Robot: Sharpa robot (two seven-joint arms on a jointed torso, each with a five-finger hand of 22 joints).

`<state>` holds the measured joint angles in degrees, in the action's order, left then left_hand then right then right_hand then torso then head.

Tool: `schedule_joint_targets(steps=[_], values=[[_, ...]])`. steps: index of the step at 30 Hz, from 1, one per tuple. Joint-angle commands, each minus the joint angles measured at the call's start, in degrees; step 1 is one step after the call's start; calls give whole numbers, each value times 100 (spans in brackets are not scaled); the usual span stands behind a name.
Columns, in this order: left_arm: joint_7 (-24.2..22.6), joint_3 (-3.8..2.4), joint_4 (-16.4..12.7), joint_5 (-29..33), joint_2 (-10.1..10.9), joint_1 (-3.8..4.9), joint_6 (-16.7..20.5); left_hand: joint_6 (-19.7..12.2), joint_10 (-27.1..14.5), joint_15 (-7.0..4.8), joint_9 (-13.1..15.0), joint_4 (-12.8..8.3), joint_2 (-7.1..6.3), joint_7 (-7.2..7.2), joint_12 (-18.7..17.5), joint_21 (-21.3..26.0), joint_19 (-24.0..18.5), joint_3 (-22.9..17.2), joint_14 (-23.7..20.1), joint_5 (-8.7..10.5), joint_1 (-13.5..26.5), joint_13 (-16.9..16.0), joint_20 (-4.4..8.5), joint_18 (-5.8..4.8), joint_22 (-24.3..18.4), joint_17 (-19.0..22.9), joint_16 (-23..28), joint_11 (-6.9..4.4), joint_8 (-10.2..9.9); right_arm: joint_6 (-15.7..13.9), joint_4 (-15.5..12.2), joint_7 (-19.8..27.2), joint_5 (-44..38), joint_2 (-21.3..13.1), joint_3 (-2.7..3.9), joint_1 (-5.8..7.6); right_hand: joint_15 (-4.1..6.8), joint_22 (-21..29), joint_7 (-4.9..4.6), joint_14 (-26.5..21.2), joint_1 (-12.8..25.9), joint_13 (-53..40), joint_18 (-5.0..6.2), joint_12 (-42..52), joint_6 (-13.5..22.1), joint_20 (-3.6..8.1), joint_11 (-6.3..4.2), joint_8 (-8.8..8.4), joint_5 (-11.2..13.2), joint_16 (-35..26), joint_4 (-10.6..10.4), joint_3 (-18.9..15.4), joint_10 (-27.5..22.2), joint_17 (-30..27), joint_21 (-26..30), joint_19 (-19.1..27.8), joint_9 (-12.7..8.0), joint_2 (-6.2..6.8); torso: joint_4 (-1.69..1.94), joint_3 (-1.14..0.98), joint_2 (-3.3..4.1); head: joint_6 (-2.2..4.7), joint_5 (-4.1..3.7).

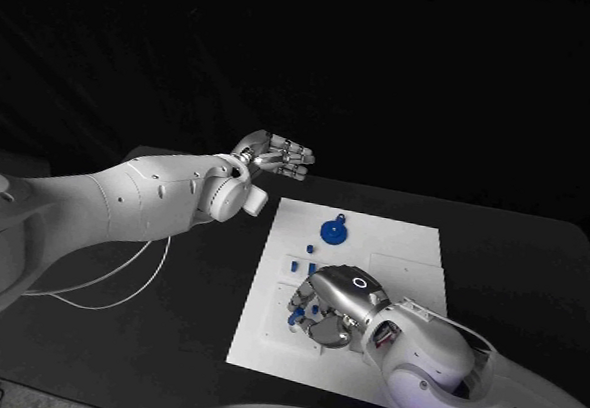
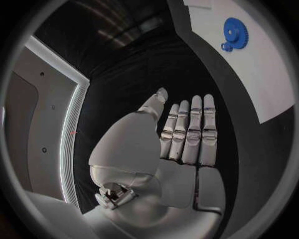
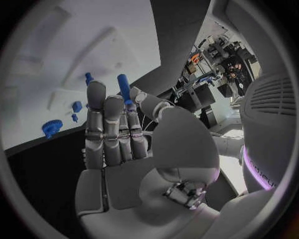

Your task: Assemble the parts on the task board

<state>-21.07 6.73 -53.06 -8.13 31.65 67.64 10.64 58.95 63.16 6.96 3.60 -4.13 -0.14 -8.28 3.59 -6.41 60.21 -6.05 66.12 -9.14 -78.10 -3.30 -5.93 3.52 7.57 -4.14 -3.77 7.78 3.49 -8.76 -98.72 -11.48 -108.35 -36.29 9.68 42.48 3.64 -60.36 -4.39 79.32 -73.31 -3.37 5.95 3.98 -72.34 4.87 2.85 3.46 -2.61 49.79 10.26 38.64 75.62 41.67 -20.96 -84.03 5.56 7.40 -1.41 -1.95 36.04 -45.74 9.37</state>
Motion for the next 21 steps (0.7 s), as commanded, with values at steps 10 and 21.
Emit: schedule_joint_targets(steps=[10,21], values=[[-55,-5,-19,39,0,-5,-91,-36,-31,3,-7,18,37,-8,-10,-19,39,8,-23,20,5,-2,-20,100,-5,1,24,1,4,155,78,140,1,-1,-19,-59,18,9,6,24,-84,-36,109,35,-18,41,-181,26,-17,-33,30,-11,286,16,23,-207,11,-117,5,1,2,-38,18],[-52,-5,-9,39,3,-13,-99,-46,-37,6,-7,23,42,-10,-9,-23,41,26,-33,24,-12,-2,-22,102,-38,2,25,1,5,169,157,64,-177,24,-25,-100,17,9,6,28,-76,-36,109,35,-17,39,-180,25,-17,-46,58,-2,285,33,20,-205,14,-125,3,8,2,-59,20]])
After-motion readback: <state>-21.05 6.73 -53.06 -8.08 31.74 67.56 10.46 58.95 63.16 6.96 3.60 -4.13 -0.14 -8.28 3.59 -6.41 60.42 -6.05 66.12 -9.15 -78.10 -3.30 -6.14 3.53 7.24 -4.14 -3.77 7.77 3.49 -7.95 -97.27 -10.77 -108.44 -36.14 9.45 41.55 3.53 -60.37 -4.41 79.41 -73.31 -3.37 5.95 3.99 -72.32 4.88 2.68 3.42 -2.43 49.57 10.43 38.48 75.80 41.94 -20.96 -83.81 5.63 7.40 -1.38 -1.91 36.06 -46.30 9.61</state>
